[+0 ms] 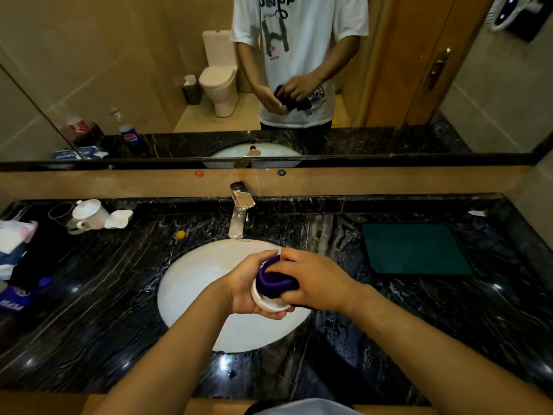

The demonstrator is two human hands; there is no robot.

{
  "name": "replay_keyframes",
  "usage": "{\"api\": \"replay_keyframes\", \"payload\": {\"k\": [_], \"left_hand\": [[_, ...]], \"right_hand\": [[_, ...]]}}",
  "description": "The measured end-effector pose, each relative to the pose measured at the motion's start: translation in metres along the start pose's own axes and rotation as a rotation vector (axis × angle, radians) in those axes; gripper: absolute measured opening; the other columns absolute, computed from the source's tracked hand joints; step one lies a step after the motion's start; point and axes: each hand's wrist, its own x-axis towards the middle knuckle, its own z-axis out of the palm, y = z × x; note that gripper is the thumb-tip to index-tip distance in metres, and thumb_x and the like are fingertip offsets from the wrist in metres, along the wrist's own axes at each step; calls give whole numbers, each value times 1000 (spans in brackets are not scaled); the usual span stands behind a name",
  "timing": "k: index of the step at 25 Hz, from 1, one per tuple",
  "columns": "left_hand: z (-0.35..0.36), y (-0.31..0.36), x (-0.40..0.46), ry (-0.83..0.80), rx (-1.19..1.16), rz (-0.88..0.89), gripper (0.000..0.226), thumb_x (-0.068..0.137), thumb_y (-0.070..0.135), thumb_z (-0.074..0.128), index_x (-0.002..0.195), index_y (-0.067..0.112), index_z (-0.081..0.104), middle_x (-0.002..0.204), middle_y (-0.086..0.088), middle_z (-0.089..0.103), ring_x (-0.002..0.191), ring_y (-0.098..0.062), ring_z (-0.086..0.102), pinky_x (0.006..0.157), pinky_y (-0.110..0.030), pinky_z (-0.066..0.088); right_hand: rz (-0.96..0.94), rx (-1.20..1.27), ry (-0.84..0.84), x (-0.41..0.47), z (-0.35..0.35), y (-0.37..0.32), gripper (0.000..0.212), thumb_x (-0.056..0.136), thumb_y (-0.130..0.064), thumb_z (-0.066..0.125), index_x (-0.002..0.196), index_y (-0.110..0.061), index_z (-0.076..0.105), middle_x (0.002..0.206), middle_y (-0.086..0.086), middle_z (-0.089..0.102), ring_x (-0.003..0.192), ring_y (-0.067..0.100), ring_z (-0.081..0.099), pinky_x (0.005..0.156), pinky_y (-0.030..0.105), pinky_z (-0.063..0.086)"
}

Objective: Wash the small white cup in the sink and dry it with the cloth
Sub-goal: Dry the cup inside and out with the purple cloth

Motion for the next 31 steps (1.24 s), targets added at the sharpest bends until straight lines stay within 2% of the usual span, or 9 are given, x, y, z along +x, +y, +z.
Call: {"api": "replay_keyframes", "payload": {"k": [6, 10, 13, 16, 18, 21, 23, 26, 31], "left_hand": [[9, -11, 15, 147, -60, 49, 55, 87, 64, 57, 74, 15, 79, 80, -12, 75, 70, -31, 73, 74, -46, 60], [23, -10, 17, 244, 31, 145, 53, 87, 61, 61, 95, 11, 76, 85, -18, 73, 78, -31, 72, 70, -46, 61], [31, 0, 19, 366, 11, 289, 49, 90, 57, 63, 92, 11, 81, 91, -16, 79, 83, -30, 75, 70, -41, 59], [33, 4, 20, 403, -93, 351, 37, 93, 44, 62, 84, 14, 81, 85, -14, 78, 78, -28, 74, 68, -38, 56], [33, 3, 21, 417, -124, 377, 33, 95, 38, 59, 88, 13, 79, 81, -13, 78, 74, -26, 74, 66, -37, 56], [35, -1, 20, 437, -175, 425, 35, 97, 37, 57, 97, 9, 78, 84, -16, 78, 77, -28, 74, 67, -37, 57], [34, -4, 19, 417, -244, 451, 40, 98, 41, 56, 91, 10, 80, 84, -17, 77, 75, -29, 74, 65, -37, 59], [32, -11, 18, 339, -336, 499, 54, 102, 48, 48, 76, 14, 82, 80, -16, 76, 72, -27, 75, 64, -37, 62], [35, -13, 15, 323, -347, 537, 52, 100, 54, 48, 103, 10, 78, 100, -22, 75, 92, -32, 73, 84, -46, 59]], "right_hand": [[203, -238, -77, 5, 11, -12, 46, 84, -47, 58, 121, -20, 65, 105, 3, 57, 85, 30, 64, 62, 35, 45], [435, -135, -82, 12, 16, -16, 30, 77, -49, 56, 83, -20, 62, 69, -2, 49, 71, 28, 61, 57, 31, 38], [601, 173, -168, 24, 3, -9, 29, 75, -49, 58, 71, -20, 57, 66, -2, 55, 61, 20, 58, 54, 29, 42], [705, 490, -205, 32, -6, -1, 17, 74, -39, 65, 74, -22, 62, 72, 0, 65, 61, 16, 62, 52, 26, 47], [757, 687, -224, 31, -7, 2, 22, 70, -34, 69, 85, -19, 68, 80, 4, 72, 69, 19, 69, 59, 29, 55], [825, 1012, -245, 25, -5, 8, 45, 64, -27, 72, 103, -5, 70, 92, 18, 79, 82, 35, 77, 79, 44, 62], [852, 1236, -242, 21, -1, 8, 50, 65, -23, 72, 110, -1, 68, 94, 23, 78, 78, 38, 75, 75, 47, 63], [875, 1480, -243, 18, 8, 4, 48, 73, -26, 67, 115, -2, 64, 86, 21, 75, 66, 34, 70, 60, 38, 60], [867, 1835, 5, 8, 25, -2, 36, 73, -30, 69, 101, -8, 72, 81, 16, 71, 61, 29, 66, 59, 35, 56]]}}
